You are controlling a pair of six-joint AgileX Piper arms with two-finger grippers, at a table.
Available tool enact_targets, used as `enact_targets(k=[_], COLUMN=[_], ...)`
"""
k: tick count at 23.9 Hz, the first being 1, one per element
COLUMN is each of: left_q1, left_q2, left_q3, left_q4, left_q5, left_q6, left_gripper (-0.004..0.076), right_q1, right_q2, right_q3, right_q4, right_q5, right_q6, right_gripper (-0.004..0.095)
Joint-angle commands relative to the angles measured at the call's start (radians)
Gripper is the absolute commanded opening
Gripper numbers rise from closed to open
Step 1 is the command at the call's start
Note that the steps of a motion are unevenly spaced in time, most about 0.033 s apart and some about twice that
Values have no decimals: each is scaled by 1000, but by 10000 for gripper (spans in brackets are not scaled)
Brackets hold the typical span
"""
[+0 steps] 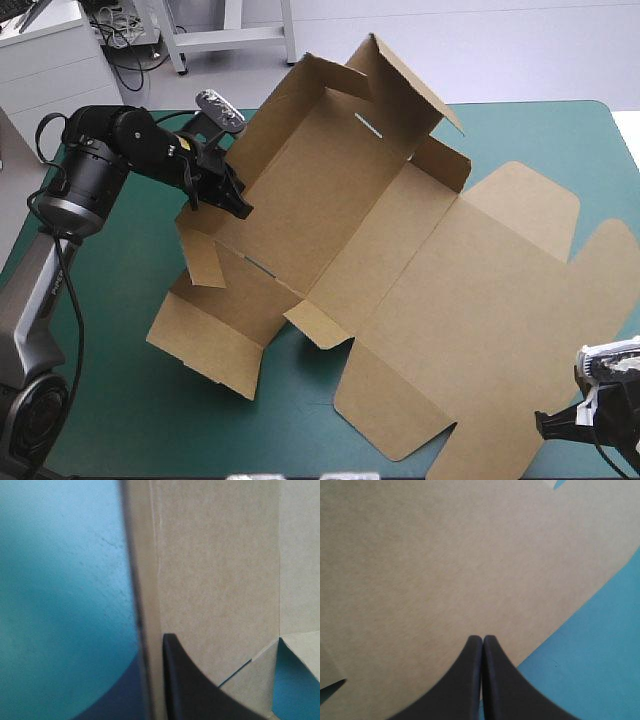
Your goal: Fold the box
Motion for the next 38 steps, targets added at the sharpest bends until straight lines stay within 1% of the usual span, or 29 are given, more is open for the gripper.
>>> enact_targets(k=[1, 2, 4, 10, 14, 15, 17, 20, 27, 32, 38], left_q1=[-85, -137, -206, -404, -501, -514, -529, -549, -657, -750, -779], left_q2=[-50, -46, -36, -30, -28, -21, -6, -1, -4, -33, -69], left_q3=[-63, -59, -57, -24, 44, 57, 69, 113, 254, 352, 414], left_q4=[102, 193, 299, 580, 864, 908, 919, 973, 1155, 1354, 1410], left_q5=[-61, -120, -178, -265, -345, -348, -323, -348, -353, -373, -354], left_q6=[-3, -3, -5, -11, -116, -146, -163, -215, -335, -484, -539], left_gripper=[-32, -32, -32, -32, -32, -32, -32, -32, -32, -32, -32], right_q1=[-4, -4, -4, -4, -4, -4, -4, -4, -4, -4, -4], right_q2=[10, 10, 10, 10, 10, 10, 10, 10, 10, 10, 10], right_q3=[-23, -23, -23, -23, -23, -23, -23, -23, -23, -23, -23], right_q4=[-5, -5, -5, -5, -5, 0, 0, 0, 0, 0, 0], right_q5=[-68, -68, -68, -75, -80, -80, -80, -80, -100, -102, -102], right_q6=[-6, -6, -6, -3, 2, 2, 2, 2, 4, 4, 4], right_gripper=[-23, -23, -23, -23, -23, -23, -23, -23, -23, -23, -23])
